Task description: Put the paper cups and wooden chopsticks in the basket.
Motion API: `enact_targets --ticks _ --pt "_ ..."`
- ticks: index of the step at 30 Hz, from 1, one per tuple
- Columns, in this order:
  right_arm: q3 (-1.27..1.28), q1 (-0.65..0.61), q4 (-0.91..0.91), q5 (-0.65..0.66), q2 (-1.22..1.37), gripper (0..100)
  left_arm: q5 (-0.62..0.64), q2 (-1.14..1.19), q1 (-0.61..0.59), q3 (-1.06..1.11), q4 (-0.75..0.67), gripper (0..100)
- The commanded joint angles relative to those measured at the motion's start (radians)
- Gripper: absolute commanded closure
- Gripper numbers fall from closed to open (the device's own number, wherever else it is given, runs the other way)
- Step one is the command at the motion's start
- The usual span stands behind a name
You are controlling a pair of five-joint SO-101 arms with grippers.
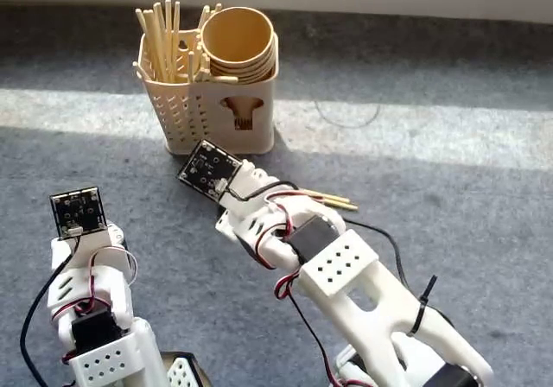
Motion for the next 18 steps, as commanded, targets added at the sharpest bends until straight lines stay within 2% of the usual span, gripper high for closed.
enact_targets --ticks 1,8,18 --pt "-0.012 0.041 0.007 0.021 0.077 90.3 -0.009 -0.015 0.016 0.019 -0.018 98" --pt "-0.133 0.110 -0.010 0.035 0.291 90.3 -0.009 -0.015 0.016 0.019 -0.018 98" --pt "-0.166 0.140 -0.039 0.180 0.486 90.3 -0.009 -0.015 0.016 0.019 -0.018 98"
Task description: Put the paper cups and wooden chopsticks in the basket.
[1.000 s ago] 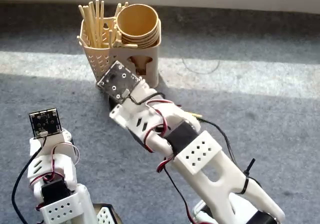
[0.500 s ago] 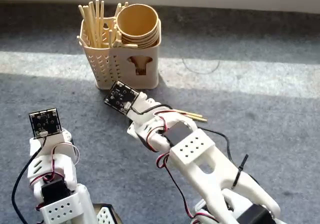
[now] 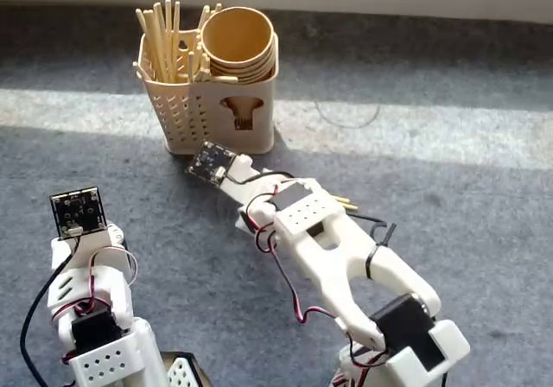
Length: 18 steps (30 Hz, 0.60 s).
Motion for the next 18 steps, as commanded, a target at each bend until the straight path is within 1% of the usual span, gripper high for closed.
enact_targets --ticks 1,7,13,18 --pt "-0.039 0.031 -0.062 0.029 0.028 90.3 -0.009 -0.015 0.016 0.019 -0.018 98" --pt "-0.039 0.073 -0.148 0.031 0.084 90.3 -0.009 -0.015 0.016 0.019 -0.018 98" --pt "-0.039 0.094 -0.166 0.031 0.084 90.3 -0.009 -0.015 0.016 0.019 -0.018 98" --pt "-0.031 0.111 -0.280 0.028 0.091 90.3 -0.009 -0.015 0.016 0.019 -0.018 98"
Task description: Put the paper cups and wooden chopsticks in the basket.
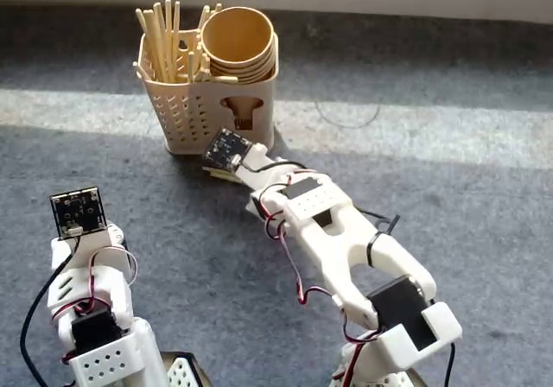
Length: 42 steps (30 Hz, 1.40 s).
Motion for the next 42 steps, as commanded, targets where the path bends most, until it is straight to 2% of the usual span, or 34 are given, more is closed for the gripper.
enact_targets --ticks 1,4,17,24,32,42 --pt "-0.030 0.018 -0.102 0.011 -0.002 90.3 -0.009 -0.015 0.016 0.019 -0.018 98" --pt "-0.028 0.016 -0.153 0.014 -0.001 90.3 -0.009 -0.015 0.016 0.019 -0.018 98" --pt "-0.038 0.008 -0.145 0.014 0.125 90.3 -0.009 -0.015 0.016 0.019 -0.018 98" --pt "-0.077 -0.056 0.114 0.015 0.051 90.3 -0.009 -0.015 0.016 0.019 -0.018 98" --pt "-0.120 -0.079 0.265 0.015 0.044 90.3 -0.009 -0.015 0.016 0.019 -0.018 98" --pt "-0.160 -0.071 0.257 0.015 0.048 90.3 -0.009 -0.015 0.016 0.019 -0.018 98"
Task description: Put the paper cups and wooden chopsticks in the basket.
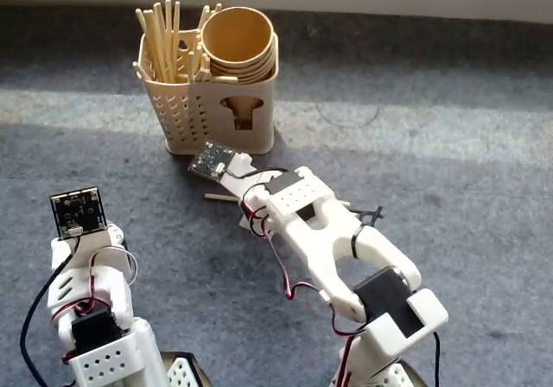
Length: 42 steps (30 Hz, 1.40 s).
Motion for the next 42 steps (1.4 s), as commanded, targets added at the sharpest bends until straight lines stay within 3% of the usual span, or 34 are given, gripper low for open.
enact_targets --ticks 1,10,15,24,42 --pt "-0.031 0.001 -0.022 0.012 -0.038 90.3 -0.009 -0.015 0.016 0.019 -0.018 98" --pt "0.021 0.008 -0.038 0.005 -0.239 90.3 -0.009 -0.015 0.016 0.019 -0.018 98" --pt "0.104 0.004 -0.188 0.005 -0.240 89.6 -0.009 -0.015 0.016 0.019 -0.018 98" --pt "0.113 -0.031 -0.186 0.006 -0.239 83.8 -0.009 -0.015 0.016 0.019 -0.018 98" --pt "-0.136 -0.024 -0.033 0.011 0.108 83.9 -0.009 -0.015 0.016 0.019 -0.018 98"
